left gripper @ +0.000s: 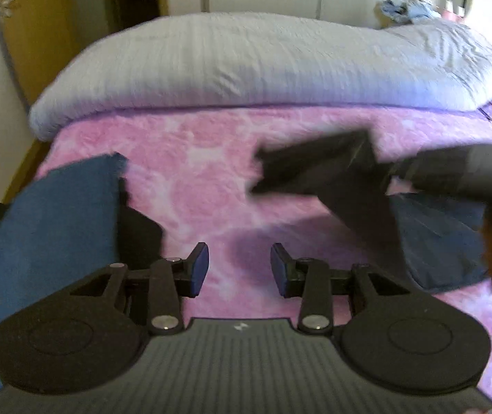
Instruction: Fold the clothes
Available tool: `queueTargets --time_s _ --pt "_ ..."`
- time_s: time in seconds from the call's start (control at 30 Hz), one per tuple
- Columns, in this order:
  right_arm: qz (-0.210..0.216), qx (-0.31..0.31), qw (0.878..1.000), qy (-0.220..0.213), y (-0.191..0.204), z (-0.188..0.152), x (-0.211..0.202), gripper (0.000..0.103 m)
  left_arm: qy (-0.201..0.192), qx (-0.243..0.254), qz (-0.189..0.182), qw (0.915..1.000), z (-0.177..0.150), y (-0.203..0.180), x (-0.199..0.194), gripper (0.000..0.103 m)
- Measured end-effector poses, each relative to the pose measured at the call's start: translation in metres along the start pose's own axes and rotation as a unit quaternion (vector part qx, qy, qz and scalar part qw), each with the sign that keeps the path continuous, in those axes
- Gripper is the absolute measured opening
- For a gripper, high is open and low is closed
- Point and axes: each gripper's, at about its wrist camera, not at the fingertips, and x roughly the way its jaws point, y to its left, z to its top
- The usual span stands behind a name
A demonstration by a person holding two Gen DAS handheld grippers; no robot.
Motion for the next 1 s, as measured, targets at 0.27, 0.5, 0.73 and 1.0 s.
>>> queueTargets --time_s 0.27,0.5,0.73,1.0 --pt "-0.087 0.283 0.943 -0.155 -0.180 -0.063 -0.155 0.005 0.012 0.106 -0.085 0.9907 0.020 -0.104 0.032 0.034" --pt "-0.171 0.549 0.806 -0.139 -0.331 -0.237 -0.194 0.006 0.016 0.179 -0.139 0.9738 0.041 -0.212 0.066 0.034" --pt "-0.151 0.555 0.802 -0.160 -0.324 -0.227 -0.210 0.005 0.022 0.208 -0.159 0.9648 0.061 -0.279 0.093 0.034" --pt "-0.193 0.544 0.810 -0.103 -0.318 -0.238 -0.210 0.005 0.045 0.258 -0.158 0.9520 0.066 -0.304 0.141 0.035"
